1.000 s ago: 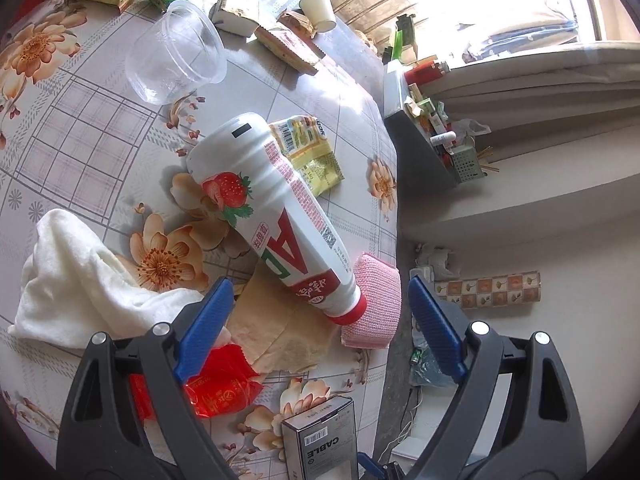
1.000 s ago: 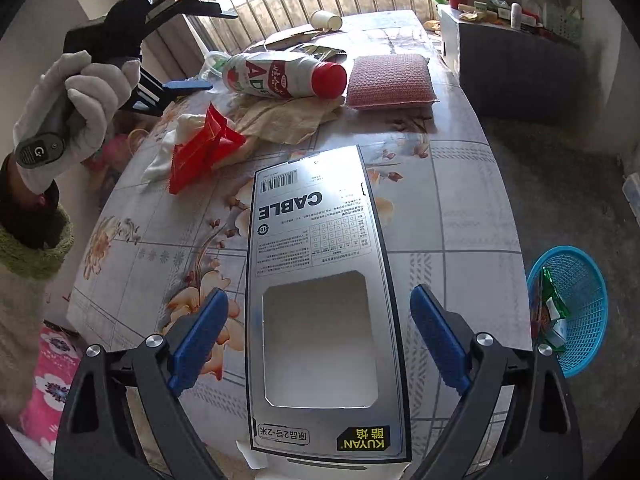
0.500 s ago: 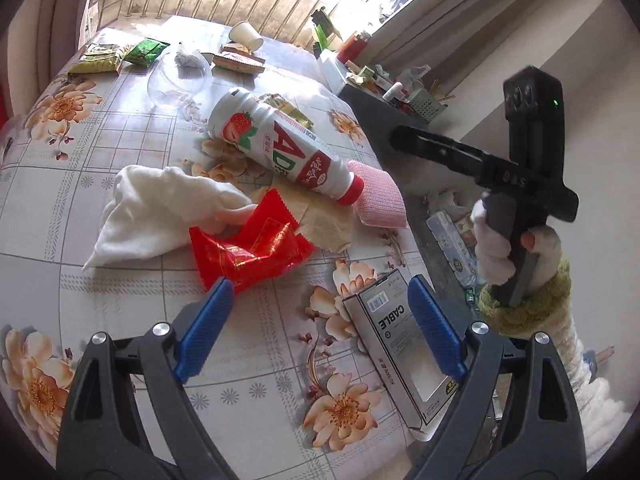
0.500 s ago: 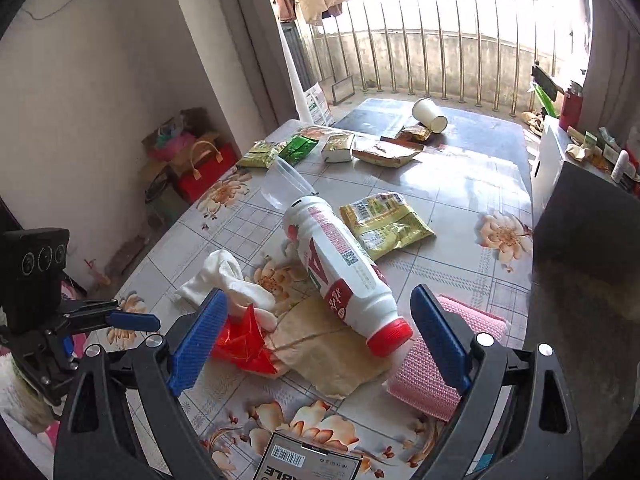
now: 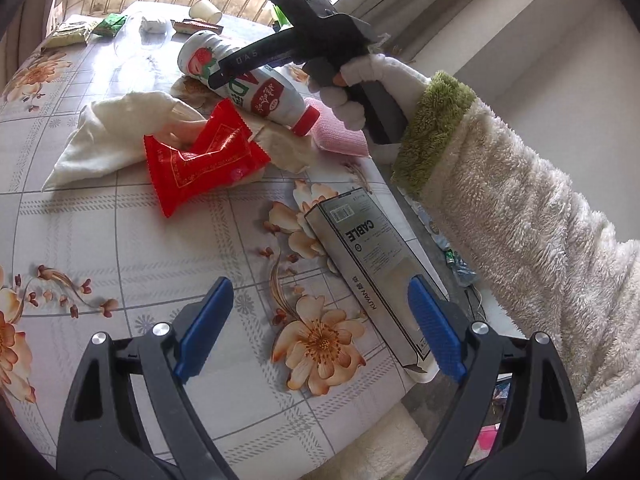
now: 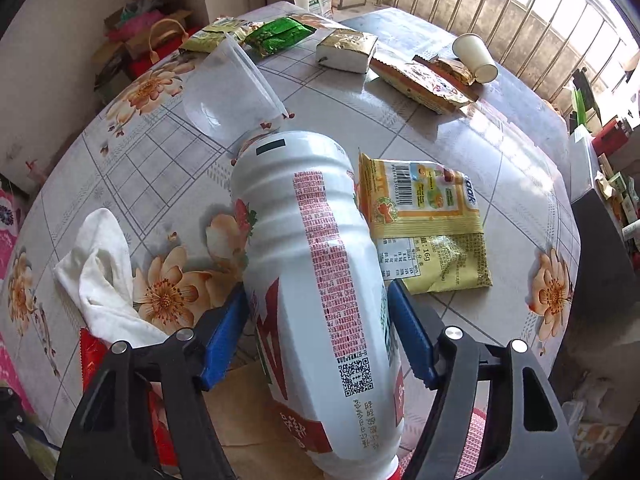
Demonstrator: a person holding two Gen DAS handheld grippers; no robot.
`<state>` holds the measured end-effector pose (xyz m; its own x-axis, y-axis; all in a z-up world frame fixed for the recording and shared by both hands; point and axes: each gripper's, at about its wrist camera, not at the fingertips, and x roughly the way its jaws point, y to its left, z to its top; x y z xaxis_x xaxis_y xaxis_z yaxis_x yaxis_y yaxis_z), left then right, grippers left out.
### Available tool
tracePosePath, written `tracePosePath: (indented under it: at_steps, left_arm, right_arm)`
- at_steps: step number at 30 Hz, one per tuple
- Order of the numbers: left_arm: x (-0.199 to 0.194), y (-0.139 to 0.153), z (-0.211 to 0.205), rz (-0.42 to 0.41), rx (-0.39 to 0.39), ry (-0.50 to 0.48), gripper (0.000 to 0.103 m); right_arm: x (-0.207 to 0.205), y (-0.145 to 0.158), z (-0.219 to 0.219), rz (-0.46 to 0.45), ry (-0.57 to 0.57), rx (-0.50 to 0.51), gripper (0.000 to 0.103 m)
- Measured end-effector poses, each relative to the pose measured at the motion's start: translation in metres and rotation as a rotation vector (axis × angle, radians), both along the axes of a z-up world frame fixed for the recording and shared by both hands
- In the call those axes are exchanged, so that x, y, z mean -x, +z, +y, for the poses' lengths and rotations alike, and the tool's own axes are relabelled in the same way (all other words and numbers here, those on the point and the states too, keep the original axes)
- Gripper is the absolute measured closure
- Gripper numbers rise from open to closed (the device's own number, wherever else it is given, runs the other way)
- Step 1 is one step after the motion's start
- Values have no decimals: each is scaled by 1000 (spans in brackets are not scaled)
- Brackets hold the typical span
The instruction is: Collect trash
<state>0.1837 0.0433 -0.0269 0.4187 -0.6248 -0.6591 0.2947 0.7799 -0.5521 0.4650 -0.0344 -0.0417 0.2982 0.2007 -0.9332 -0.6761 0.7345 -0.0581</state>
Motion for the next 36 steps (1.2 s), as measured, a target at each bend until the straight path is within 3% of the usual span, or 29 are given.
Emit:
tracePosePath:
  at_steps: [5, 9, 14, 19, 22, 27, 31, 36]
  left_arm:
    - [6, -4, -4, 15, 16, -11, 18]
    - [14, -11, -18, 44, 19, -32, 18]
    - [22, -16, -39, 73, 18, -61, 18]
    - [24, -17, -54, 79, 4, -63, 18]
    - [27, -15, -61, 73, -12, -69, 18]
    - [28, -15, -70, 86, -43, -79, 18]
    - [24, -20, -77, 101, -53, -77, 18]
    - [17, -26, -91, 120, -74, -70, 18]
  right_arm:
    - [14, 40, -25, -73, -75, -57, 36]
    - [49, 95, -67, -159, -136, -138, 37]
    - [136, 163, -143, -259, -208, -271, 40]
    - [242, 192, -217, -288, -296, -355, 41]
    - [294, 188, -257, -237, -360, -383, 41]
    - [347, 158, -307, -67, -427, -434, 42]
    - [349, 108, -318, 53, -514, -477, 43]
    - [309, 35, -319, 145, -607, -565, 44]
